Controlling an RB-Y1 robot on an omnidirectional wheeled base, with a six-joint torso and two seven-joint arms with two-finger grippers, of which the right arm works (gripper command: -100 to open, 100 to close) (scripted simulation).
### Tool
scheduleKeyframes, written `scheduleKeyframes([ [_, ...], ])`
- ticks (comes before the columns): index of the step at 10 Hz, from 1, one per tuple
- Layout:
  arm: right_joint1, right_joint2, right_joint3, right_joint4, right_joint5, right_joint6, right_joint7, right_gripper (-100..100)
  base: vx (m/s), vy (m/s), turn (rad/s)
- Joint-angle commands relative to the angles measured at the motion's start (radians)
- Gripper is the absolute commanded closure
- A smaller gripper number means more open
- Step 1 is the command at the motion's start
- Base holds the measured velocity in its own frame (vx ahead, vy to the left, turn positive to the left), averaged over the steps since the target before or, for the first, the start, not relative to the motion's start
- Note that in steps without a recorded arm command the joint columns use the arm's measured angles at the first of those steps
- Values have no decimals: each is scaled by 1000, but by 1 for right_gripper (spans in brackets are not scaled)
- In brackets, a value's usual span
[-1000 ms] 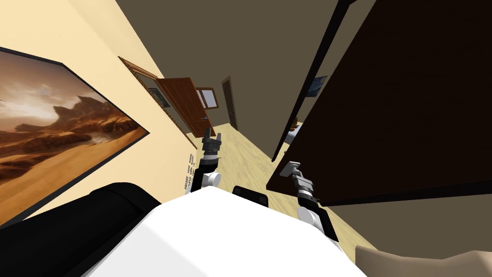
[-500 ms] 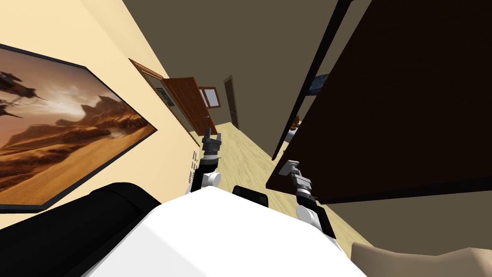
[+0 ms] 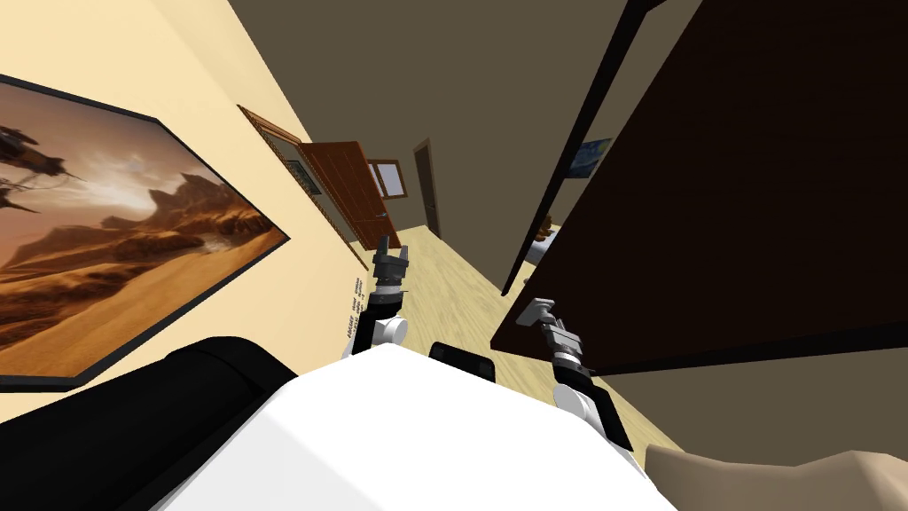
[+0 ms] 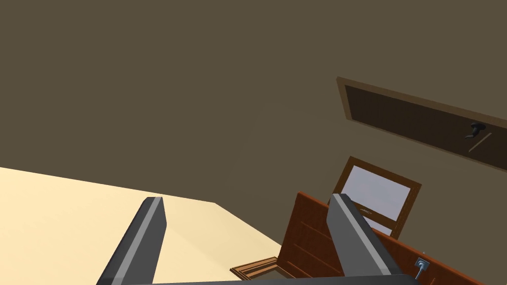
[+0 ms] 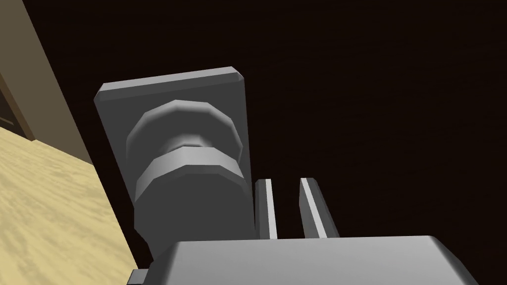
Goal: Pull the door open
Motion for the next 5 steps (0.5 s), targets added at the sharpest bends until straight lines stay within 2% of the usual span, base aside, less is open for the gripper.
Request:
scheduleKeyframes([
  [1,0,0,0,0,0,0,0,-100,30,15,-57],
  [2,0,0,0,0,0,0,0,100,0,-22,24],
  [5,0,0,0,0,0,0,0,100,-5,-8,3],
])
